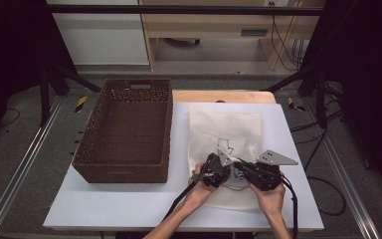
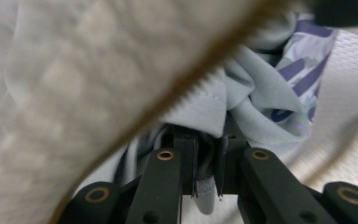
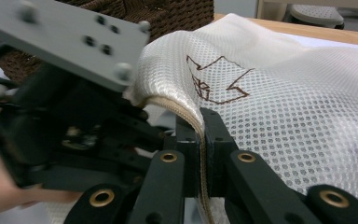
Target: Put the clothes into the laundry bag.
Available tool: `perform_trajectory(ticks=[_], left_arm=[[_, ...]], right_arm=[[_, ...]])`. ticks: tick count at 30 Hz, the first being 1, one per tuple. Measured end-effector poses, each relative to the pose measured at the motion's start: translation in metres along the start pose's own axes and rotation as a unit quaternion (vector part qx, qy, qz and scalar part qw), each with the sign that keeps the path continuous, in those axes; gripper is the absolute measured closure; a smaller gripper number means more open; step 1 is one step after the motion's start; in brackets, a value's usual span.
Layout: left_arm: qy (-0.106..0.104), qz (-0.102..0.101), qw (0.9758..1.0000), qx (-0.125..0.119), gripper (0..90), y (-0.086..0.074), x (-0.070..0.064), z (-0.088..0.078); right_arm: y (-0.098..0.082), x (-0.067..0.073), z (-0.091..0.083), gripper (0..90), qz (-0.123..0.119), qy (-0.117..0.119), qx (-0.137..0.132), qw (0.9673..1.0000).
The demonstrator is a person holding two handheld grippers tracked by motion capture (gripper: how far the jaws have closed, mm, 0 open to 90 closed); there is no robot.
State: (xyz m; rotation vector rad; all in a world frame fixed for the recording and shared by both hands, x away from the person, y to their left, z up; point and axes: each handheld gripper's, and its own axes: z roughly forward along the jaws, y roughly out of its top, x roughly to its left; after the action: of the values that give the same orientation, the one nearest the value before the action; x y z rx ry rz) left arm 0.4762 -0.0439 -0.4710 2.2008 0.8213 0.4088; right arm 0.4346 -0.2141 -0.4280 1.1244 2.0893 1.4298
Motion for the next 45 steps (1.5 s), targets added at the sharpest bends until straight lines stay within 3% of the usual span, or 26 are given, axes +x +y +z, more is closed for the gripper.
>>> perform_trajectory(ticks=[6, 11, 12, 14, 16, 21, 25, 29, 33, 34, 35, 39, 42, 45], left_arm=[[0.001, 0.002, 0.9999, -0.015, 75.8, -0.008, 0.002, 0.006], [-0.039, 0.006, 0.9992, -0.004, 55.0, -0.013, 0.001, -0.009], [-0.059, 0.014, 0.9982, -0.003, 52.7, -0.015, 0.001, -0.014], [-0.065, 0.025, 0.9976, -0.002, 50.8, -0.018, -0.002, -0.020], [-0.074, 0.031, 0.9967, 0.005, 52.6, -0.021, -0.003, -0.026], [-0.082, 0.029, 0.9962, -0.006, 73.8, -0.021, -0.005, -0.036], [-0.075, 0.032, 0.9967, 0.005, 86.2, -0.015, -0.004, -0.034], [-0.065, 0.031, 0.9972, 0.020, 87.4, -0.012, -0.008, -0.018], [-0.042, 0.029, 0.9987, 0.011, 88.1, -0.008, -0.012, -0.005], [-0.027, 0.043, 0.9987, 0.010, 88.2, -0.005, -0.011, -0.002], [-0.020, 0.044, 0.9988, 0.006, 88.2, -0.005, -0.010, 0.000], [-0.011, 0.018, 0.9997, -0.007, 88.2, -0.003, -0.003, 0.006], [0.004, 0.017, 0.9996, -0.021, 88.2, -0.003, -0.002, 0.011], [-0.003, 0.009, 0.9997, -0.021, 87.9, -0.003, 0.000, 0.011]], right_arm=[[-0.001, 0.001, 0.002, 87.1, 0.000, -0.003, 0.006, 1.0000], [-0.002, 0.001, 0.003, 86.9, -0.003, -0.010, 0.011, 0.9999], [-0.002, 0.001, 0.003, 86.9, -0.003, -0.011, 0.010, 0.9999], [-0.002, 0.000, 0.003, 86.8, -0.003, -0.012, 0.009, 0.9999], [-0.002, 0.000, 0.003, 86.8, -0.005, -0.013, 0.007, 0.9999], [-0.001, -0.001, 0.002, 86.7, -0.004, -0.014, 0.006, 0.9999], [-0.001, 0.000, 0.002, 86.7, -0.003, -0.013, 0.006, 0.9999], [-0.001, -0.001, 0.002, 86.8, -0.003, -0.013, 0.005, 0.9999], [-0.001, -0.001, 0.002, 86.9, -0.001, -0.013, 0.007, 0.9999], [-0.001, 0.000, 0.002, 86.9, 0.001, -0.014, 0.008, 0.9999], [-0.001, 0.000, 0.002, 87.0, 0.003, -0.016, 0.010, 0.9998], [-0.002, 0.000, 0.002, 87.1, 0.006, -0.014, 0.013, 0.9998], [-0.003, 0.000, 0.004, 87.1, 0.007, -0.013, 0.017, 0.9997], [-0.003, 0.000, 0.003, 87.2, 0.006, -0.016, 0.018, 0.9997]])
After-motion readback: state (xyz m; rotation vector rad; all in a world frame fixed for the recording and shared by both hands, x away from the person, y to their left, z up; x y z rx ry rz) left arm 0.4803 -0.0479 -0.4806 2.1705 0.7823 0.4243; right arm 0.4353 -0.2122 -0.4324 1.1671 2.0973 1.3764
